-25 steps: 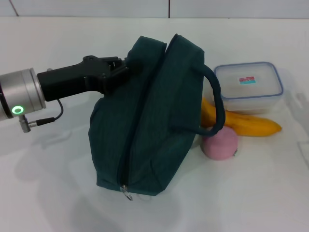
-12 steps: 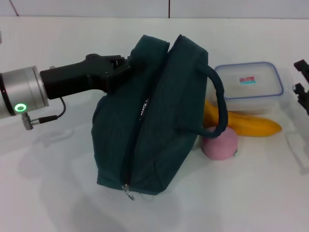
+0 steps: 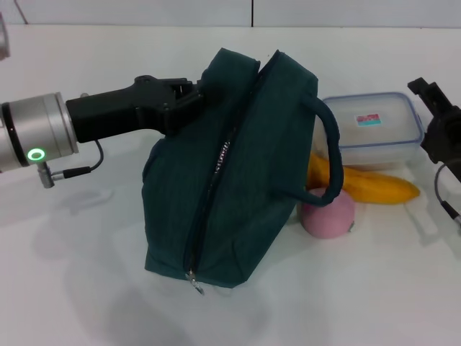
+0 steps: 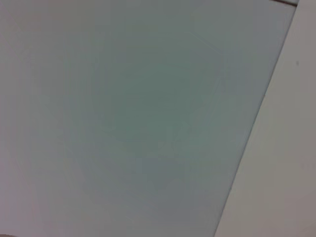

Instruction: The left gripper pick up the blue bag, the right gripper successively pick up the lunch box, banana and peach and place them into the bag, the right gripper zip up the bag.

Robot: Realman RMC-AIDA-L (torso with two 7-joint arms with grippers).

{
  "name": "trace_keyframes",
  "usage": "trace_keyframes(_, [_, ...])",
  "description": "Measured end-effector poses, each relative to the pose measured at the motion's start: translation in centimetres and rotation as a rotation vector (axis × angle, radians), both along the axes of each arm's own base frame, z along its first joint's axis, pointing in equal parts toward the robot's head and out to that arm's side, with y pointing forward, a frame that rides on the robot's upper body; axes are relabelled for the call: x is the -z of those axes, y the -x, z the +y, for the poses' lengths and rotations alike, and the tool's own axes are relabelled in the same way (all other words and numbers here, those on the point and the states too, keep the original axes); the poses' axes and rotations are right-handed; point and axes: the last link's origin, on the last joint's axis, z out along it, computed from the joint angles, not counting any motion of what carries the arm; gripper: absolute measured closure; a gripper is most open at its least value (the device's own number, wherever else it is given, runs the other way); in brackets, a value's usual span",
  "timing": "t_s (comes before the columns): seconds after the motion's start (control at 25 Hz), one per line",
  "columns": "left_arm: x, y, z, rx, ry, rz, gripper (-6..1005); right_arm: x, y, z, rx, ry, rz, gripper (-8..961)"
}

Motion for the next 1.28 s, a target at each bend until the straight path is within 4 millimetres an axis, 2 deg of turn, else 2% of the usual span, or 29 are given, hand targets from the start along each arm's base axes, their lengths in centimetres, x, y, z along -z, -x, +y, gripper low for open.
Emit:
trace_keyframes(0.4, [0.1, -0.1, 0.1, 0.01, 0.003, 0.014, 881, 0.6, 0.6, 0.4, 0.011, 0.015, 0.023, 111])
trace_keyframes(1.28, [0.1, 0.1, 0.3, 0.021, -0.013, 0.046, 883, 0.0, 0.9, 1.3, 0.005, -0.006, 0.026, 134])
